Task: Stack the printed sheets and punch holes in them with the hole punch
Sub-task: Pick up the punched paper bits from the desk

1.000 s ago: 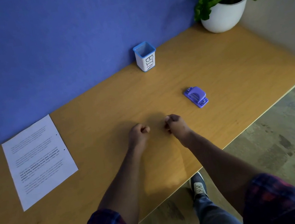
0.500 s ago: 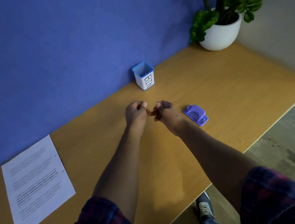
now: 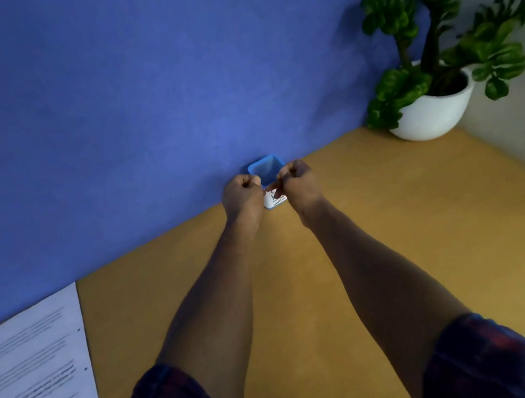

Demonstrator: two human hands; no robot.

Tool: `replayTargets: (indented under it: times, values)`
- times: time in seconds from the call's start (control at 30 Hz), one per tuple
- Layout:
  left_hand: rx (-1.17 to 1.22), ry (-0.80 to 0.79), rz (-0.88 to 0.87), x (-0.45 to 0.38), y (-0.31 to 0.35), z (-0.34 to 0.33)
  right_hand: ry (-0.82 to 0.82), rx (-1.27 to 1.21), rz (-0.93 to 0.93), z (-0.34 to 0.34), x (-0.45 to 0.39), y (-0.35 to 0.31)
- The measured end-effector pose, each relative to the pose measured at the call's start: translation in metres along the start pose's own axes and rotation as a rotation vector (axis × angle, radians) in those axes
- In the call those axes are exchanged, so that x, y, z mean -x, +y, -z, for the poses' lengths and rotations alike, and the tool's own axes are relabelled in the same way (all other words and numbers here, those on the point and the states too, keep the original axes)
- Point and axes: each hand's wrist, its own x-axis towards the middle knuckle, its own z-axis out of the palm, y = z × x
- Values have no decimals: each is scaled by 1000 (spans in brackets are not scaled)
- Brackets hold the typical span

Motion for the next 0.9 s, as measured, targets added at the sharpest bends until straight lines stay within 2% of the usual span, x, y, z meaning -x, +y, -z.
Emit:
replayTargets:
  times: [0.23, 0.43, 0.9]
  values:
    - [20, 118, 36, -34, 8, -18, 54, 101, -2, -13, -38, -3]
    - [3, 155, 39, -50, 7, -23, 56, 195, -19, -17, -56, 3]
    - [-79, 100, -65, -53, -5, -23, 116, 342, 119, -16, -64, 12]
